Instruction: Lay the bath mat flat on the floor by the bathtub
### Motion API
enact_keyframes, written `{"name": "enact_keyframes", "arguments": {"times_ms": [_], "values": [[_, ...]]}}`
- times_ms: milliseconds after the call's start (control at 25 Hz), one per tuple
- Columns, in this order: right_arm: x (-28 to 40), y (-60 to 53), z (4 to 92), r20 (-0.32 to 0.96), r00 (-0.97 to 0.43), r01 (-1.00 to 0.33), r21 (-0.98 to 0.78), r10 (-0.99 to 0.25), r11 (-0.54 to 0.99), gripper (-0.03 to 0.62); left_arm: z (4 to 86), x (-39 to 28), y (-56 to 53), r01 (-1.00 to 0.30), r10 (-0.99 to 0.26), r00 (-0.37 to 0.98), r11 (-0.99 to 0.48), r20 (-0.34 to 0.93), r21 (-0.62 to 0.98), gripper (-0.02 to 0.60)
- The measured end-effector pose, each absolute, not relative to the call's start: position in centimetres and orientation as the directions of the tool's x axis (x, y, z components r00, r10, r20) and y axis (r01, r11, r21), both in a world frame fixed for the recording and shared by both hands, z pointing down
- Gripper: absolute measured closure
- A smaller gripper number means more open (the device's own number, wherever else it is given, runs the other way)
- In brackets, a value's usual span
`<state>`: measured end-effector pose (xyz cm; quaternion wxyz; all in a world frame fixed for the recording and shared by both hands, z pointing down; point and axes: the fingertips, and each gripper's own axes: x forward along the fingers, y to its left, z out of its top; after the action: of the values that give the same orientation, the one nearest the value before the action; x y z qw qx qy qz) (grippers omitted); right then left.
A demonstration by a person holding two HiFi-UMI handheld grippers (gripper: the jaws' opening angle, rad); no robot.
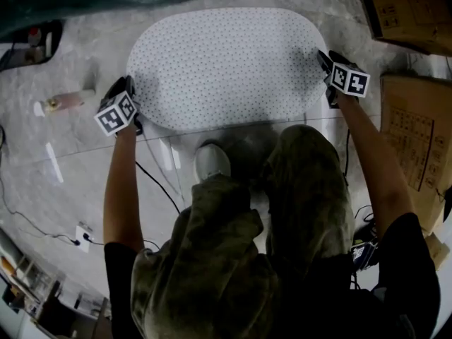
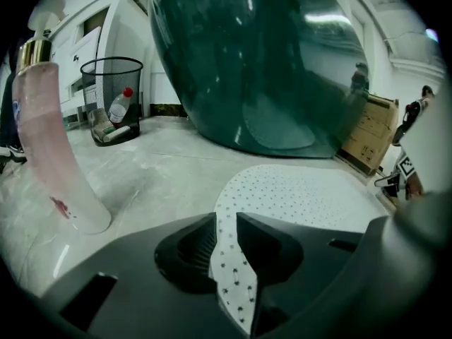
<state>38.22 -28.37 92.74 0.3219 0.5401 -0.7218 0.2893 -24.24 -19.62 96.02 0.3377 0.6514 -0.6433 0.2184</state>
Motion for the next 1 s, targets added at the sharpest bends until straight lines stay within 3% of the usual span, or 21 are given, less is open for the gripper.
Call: {"name": "enact_keyframes", "arguments": {"times_ms": [160,280,440,600,760,840,1000], "values": [[40.2,-26.3,94.8,0.816,-0.166,-0.979,-0.072,-0.554,0.188,0.376,96.5,-23.0,-18.4,-0.985,-0.670,0.113,0.020,0.734,0.170,0.482],[39.4,-23.5,96.9,0.874,-0.167,-0.960,-0.038,-0.456,0.278,0.386,97.8,-21.6,-17.1,-0.979,-0.613,0.161,0.002,0.773,0.206,0.482],[39.1,-22.2,97.5,0.884,-0.152,-0.938,0.012,-0.443,0.345,0.464,98.7,-20.8,-15.9,-0.986,-0.568,0.160,-0.049,0.807,0.162,0.482],[38.7,-22.2,96.2,0.868,-0.144,-0.944,0.023,-0.475,0.328,0.523,97.5,-20.7,-14.8,-0.988,-0.612,0.151,-0.081,0.776,0.129,0.482],[36.9,-20.3,94.0,0.841,-0.235,-0.931,-0.050,-0.488,0.362,0.541,95.9,-20.0,-12.4,-0.979,-0.664,0.181,-0.047,0.725,0.201,0.483],[36.1,-19.7,92.5,0.822,-0.295,-0.917,-0.101,-0.488,0.386,0.561,94.6,-19.3,-12.0,-0.970,-0.688,0.203,-0.045,0.697,0.238,0.529],[36.0,-19.2,89.7,0.774,-0.367,-0.916,-0.207,-0.516,0.343,0.571,92.0,-16.9,-12.5,-0.956,-0.710,0.265,-0.104,0.653,0.274,0.551]]}}
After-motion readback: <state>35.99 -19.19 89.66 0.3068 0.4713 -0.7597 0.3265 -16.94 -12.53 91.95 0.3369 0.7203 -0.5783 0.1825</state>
